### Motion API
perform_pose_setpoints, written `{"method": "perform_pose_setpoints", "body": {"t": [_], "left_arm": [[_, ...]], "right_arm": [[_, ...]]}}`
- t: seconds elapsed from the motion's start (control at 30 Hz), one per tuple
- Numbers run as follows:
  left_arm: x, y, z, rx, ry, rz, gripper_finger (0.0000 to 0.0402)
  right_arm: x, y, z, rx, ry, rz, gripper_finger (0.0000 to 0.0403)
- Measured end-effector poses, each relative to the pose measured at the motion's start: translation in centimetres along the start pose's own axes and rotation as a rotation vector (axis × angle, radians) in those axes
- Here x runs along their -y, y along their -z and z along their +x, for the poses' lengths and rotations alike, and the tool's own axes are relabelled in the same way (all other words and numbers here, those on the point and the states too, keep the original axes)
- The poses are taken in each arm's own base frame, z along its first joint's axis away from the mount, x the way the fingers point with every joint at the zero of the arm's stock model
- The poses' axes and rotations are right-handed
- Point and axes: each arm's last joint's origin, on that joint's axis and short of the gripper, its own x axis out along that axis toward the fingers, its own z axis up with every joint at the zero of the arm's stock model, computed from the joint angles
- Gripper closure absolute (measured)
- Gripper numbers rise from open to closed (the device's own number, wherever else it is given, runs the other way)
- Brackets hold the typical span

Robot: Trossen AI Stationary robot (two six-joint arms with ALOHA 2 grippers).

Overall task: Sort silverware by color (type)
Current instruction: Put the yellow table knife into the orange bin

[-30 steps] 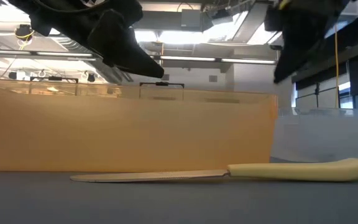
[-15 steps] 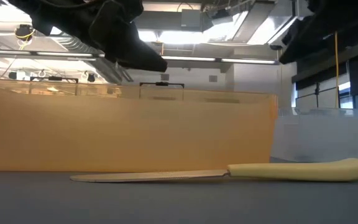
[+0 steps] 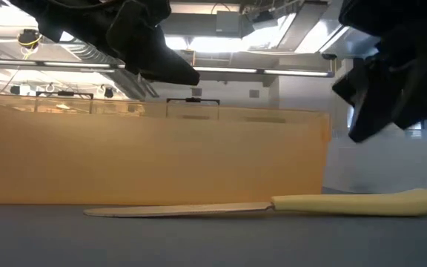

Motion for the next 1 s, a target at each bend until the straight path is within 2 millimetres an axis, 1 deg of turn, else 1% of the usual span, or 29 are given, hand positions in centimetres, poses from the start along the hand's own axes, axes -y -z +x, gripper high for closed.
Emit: {"method": "perform_pose_setpoints", "body": {"t": [0.17, 0.37, 0.67, 0.93, 1.0], "left_arm": [[0.0, 0.0, 0.0, 0.0, 0.0, 0.0, 0.0263], [0.0, 0.0, 0.0, 0.0, 0.0, 0.0, 0.0263], [0.0, 0.0, 0.0, 0.0, -0.001, 0.0, 0.0262], [0.1, 0.0, 0.0, 0.0, 0.002, -0.015, 0.0262], [0.2, 0.0, -0.1, 0.0, 0.005, -0.027, 0.0262]], "right_arm": [[-0.1, 0.4, 1.6, -0.005, -0.024, -0.003, 0.021], [-0.2, 0.5, 2.9, 0.038, -0.005, -0.035, 0.021], [-0.2, 0.7, 3.1, 0.025, -0.013, -0.08, 0.021], [-0.2, 0.8, 3.2, 0.01, -0.028, -0.028, 0.021], [-0.4, 0.5, 3.1, 0.018, -0.017, -0.027, 0.021]]}}
